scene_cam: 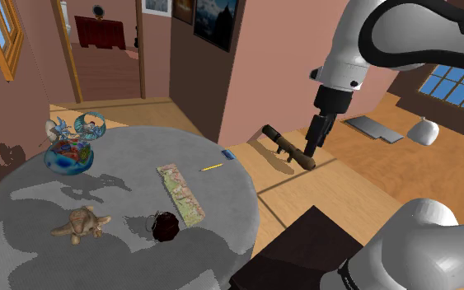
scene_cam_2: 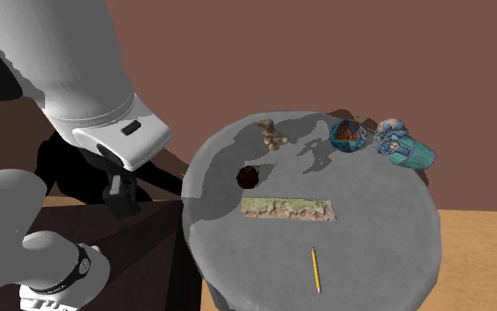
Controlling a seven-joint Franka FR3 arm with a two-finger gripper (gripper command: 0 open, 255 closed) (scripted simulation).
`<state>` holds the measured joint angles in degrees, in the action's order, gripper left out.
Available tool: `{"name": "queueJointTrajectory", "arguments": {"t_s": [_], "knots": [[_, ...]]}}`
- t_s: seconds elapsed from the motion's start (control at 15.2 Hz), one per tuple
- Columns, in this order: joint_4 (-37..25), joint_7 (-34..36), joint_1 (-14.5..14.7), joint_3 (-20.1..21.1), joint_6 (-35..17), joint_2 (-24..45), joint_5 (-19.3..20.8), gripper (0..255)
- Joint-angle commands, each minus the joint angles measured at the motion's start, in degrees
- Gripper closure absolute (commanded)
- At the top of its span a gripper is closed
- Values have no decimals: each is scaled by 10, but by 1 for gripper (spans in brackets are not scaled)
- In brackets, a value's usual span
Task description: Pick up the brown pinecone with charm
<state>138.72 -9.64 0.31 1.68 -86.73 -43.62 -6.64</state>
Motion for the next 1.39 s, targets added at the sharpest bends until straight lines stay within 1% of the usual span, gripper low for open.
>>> {"name": "queueJointTrajectory", "arguments": {"t_s": [0.0, 0.4, 0.79, 1.06, 1.19, 1.32], "knots": [[0, 0, 0, 0, 0, 0, 0, 0], [63, 78, 15, 70, -124, 24, -46, 0], [91, 156, 25, 144, -259, 92, -80, 0], [89, 213, 24, 196, -351, 161, -86, 0], [83, 245, 19, 222, -396, 201, -81, 0], [72, 281, 12, 248, -440, 245, -67, 0]]}}
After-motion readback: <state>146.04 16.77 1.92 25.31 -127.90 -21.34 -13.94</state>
